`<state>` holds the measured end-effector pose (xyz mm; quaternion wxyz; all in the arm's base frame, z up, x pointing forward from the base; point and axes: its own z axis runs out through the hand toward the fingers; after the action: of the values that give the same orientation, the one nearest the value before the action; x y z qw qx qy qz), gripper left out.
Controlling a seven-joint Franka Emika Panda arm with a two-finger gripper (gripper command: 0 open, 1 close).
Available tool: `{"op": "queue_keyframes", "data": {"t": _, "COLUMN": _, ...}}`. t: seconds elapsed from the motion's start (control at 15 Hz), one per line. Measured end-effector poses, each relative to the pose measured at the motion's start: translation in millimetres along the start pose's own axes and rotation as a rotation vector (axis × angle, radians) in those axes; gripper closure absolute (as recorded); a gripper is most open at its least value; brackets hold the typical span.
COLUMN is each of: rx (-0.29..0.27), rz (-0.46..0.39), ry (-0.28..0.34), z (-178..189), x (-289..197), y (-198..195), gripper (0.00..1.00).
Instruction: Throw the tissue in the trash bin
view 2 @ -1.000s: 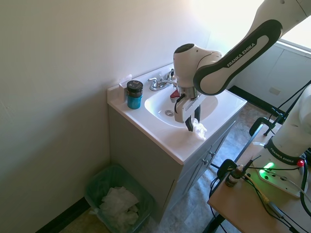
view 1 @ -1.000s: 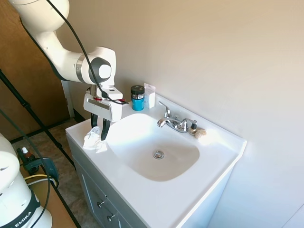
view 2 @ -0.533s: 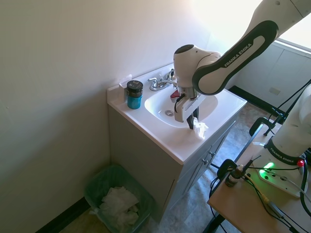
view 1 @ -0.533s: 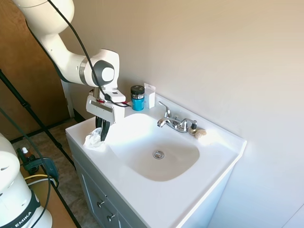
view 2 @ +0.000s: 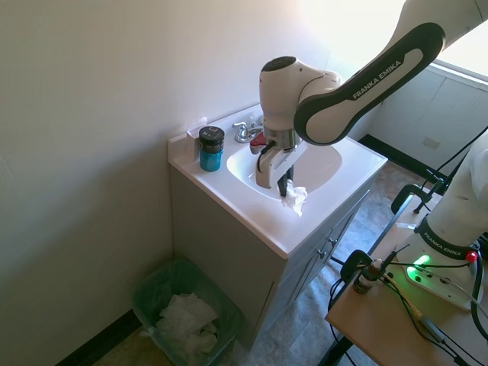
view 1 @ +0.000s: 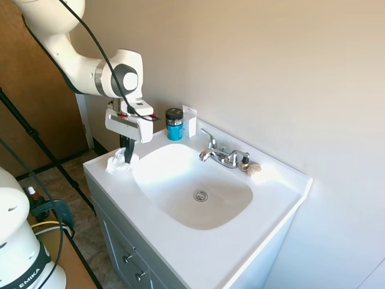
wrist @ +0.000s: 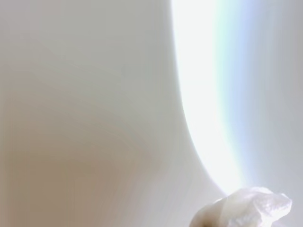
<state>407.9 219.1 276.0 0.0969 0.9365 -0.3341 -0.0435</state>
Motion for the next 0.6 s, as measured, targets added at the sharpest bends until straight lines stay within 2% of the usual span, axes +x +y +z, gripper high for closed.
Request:
{"op": "queue_keyframes", "data": {"t": 0.2, "rx": 0.051, "rz": -0.043, "ry": 0.062, "z": -25.3, "x": -30.4, "y": -57.6, "gripper": 1.00}}
{"op": "queue_keyframes", "data": {"t": 0.53, "rx": 0.088, "rz": -0.093, "ry": 0.106, "z": -26.2, "x": -60.0, "y": -163.5, "gripper": 1.00}}
{"op": "queue_keyframes", "data": {"t": 0.6, "rx": 0.092, "rz": -0.094, "ry": 0.105, "z": -25.5, "x": -58.8, "y": -180.0, "gripper": 0.00}}
